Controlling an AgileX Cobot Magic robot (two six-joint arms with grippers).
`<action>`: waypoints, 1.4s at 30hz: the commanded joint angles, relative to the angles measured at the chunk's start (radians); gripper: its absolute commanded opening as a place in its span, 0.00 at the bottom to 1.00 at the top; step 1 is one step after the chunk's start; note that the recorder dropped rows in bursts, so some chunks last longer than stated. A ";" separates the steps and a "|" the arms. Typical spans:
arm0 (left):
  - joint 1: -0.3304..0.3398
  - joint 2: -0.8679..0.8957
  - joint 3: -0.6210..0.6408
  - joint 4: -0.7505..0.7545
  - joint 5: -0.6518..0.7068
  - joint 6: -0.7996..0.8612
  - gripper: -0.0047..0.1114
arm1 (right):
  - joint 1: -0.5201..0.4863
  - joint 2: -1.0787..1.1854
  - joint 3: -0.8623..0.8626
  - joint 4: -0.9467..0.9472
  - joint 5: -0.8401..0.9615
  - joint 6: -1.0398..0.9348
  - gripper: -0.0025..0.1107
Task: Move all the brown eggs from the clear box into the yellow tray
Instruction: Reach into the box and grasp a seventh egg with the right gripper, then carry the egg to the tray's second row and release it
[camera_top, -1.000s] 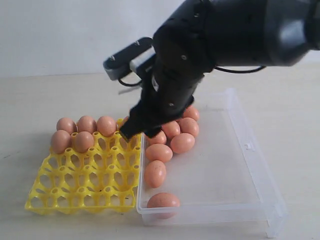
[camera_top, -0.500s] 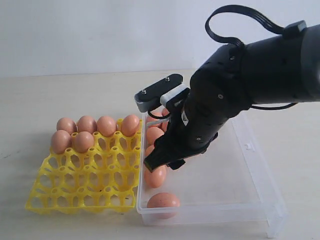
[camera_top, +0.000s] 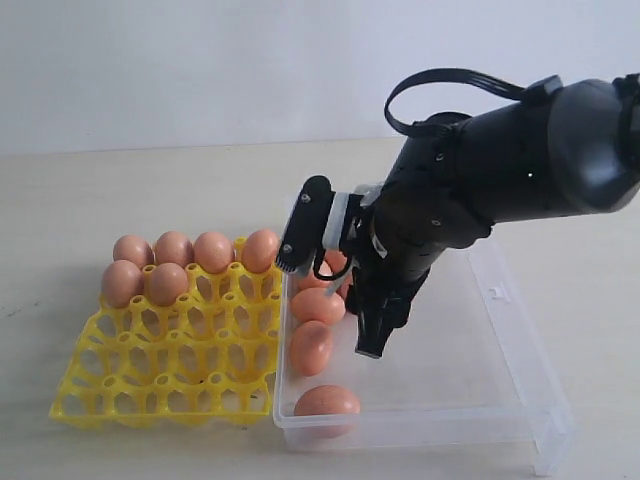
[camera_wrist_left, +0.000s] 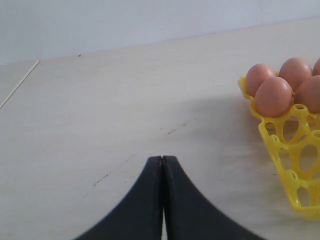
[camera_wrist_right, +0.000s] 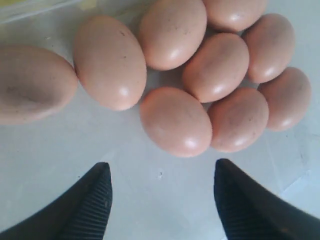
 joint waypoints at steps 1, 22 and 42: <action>-0.006 -0.006 -0.004 -0.002 -0.009 -0.005 0.04 | -0.010 0.032 0.001 -0.012 -0.064 -0.064 0.53; -0.006 -0.006 -0.004 -0.002 -0.009 -0.005 0.04 | -0.033 0.222 -0.154 -0.053 0.012 -0.080 0.43; -0.006 -0.006 -0.004 -0.002 -0.009 -0.005 0.04 | 0.022 -0.075 0.049 0.411 -0.844 0.137 0.02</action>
